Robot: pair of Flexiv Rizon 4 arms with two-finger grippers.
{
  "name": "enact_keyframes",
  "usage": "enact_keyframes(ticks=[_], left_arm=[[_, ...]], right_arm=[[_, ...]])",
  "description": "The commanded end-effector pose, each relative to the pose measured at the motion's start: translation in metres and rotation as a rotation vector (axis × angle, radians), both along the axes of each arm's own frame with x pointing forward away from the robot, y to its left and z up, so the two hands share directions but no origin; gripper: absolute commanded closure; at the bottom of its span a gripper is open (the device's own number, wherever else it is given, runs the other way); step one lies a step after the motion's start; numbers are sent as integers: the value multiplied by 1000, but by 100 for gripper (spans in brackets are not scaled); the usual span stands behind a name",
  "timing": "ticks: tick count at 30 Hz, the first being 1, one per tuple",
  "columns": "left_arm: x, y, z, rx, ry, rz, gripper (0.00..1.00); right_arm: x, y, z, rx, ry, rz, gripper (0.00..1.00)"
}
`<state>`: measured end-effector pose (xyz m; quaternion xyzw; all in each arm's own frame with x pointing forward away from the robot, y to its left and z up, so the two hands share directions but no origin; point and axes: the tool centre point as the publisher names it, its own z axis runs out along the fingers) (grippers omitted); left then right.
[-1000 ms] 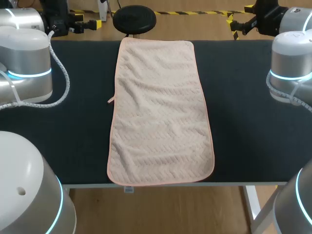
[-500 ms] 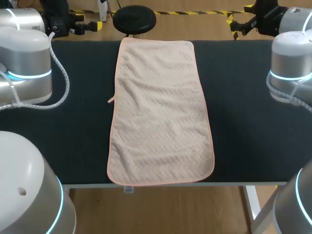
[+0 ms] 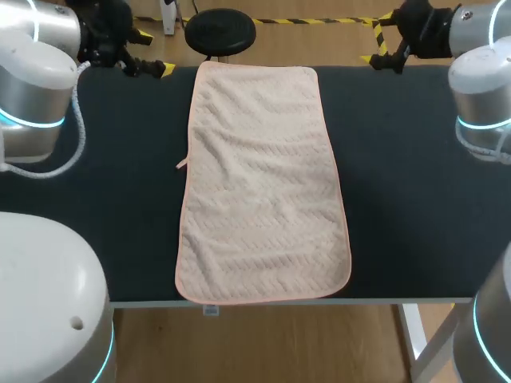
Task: Fold the towel
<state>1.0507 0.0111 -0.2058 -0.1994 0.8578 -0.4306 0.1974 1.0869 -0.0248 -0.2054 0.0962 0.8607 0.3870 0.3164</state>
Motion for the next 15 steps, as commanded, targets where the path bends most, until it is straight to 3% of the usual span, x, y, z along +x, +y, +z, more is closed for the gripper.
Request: enact_keyframes(ticks=[1,10,12,15], left_arm=[[5,4,6,250,80,-132,0],[5,4,6,250,80,-132,0],[7,-4,-5,307,95,-175,0],[2,-17,-21,380,125,-233,0]], right_arm=[[2,-5,8,-257,122,262,0],[2,-5,8,-257,122,262,0],[2,-5,8,-257,122,262,0],[-10,12,2,-377,136,275,0]])
